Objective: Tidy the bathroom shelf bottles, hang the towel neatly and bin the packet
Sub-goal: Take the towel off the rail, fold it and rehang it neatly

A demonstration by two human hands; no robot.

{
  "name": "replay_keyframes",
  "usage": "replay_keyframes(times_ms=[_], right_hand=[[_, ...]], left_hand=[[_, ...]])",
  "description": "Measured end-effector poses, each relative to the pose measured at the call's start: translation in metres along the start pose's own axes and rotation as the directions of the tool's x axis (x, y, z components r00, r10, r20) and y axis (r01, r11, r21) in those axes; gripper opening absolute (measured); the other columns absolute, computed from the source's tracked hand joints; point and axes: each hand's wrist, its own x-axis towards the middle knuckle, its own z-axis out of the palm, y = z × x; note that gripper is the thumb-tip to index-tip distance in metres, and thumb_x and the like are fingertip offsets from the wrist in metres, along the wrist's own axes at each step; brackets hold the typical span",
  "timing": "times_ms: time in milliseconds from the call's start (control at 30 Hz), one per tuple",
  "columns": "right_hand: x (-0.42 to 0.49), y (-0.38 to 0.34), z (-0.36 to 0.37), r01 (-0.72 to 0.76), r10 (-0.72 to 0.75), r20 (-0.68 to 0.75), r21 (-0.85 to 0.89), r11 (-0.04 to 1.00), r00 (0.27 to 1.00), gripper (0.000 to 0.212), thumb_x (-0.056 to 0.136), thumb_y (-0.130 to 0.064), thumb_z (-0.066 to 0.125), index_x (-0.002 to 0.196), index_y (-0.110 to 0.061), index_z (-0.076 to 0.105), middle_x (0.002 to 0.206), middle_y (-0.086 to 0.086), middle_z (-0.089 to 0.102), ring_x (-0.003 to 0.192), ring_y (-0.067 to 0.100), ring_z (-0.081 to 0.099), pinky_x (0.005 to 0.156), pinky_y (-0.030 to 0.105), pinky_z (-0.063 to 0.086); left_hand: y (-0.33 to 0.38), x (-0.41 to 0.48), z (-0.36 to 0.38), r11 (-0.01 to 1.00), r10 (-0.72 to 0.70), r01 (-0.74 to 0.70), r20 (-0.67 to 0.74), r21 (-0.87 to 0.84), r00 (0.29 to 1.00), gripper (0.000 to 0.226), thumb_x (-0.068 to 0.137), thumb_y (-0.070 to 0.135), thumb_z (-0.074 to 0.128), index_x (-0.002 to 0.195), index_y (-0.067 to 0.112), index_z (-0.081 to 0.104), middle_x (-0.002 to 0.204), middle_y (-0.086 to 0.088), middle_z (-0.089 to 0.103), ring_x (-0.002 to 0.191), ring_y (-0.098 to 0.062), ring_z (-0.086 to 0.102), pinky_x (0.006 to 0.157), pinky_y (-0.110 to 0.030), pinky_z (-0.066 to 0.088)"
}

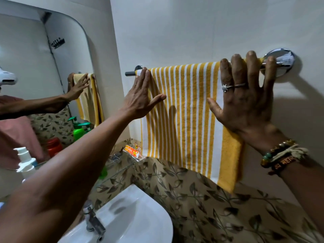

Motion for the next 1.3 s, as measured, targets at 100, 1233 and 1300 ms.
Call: replay_keyframes(times_ms=[100,1233,1300], right_hand=[[0.002,-0.003,-0.003,-0.009,0.009,0.015,0.001,1.0,1.0,0.088,0.09,-0.057,0.046,0.153,-0.005,0.012,0.157,0.021,0.02,0.146,0.045,0.014,0.114,0.064,-0.003],[0.002,-0.006,0.008,-0.034,0.033,-0.061,-0.02,0.999,0.998,0.088,0.09,-0.063,0.042,0.153,-0.006,0.018,0.156,0.02,0.027,0.144,0.045,0.021,0.114,0.064,0.004],[0.002,-0.006,0.007,-0.028,0.026,-0.061,-0.034,0.999,0.998,0.088,0.09,-0.062,0.042,0.153,-0.005,0.019,0.155,0.02,0.028,0.144,0.044,0.022,0.114,0.063,0.004]], left_hand=[[-0.001,-0.003,-0.009,1.0,0.004,-0.004,0.064,0.009,0.998,0.11,0.078,0.081,0.032,0.156,0.012,-0.005,0.164,-0.005,-0.011,0.152,-0.024,-0.003,0.124,-0.043,0.011],[-0.003,-0.003,-0.008,0.999,0.036,-0.037,0.023,0.028,0.999,0.11,0.08,0.079,0.039,0.156,0.009,0.0,0.164,-0.01,-0.002,0.152,-0.025,0.001,0.123,-0.042,0.011],[-0.004,-0.003,-0.007,0.999,0.039,-0.04,0.023,0.035,0.999,0.11,0.08,0.077,0.04,0.156,0.009,0.0,0.164,-0.01,-0.002,0.152,-0.025,0.001,0.123,-0.043,0.012]])
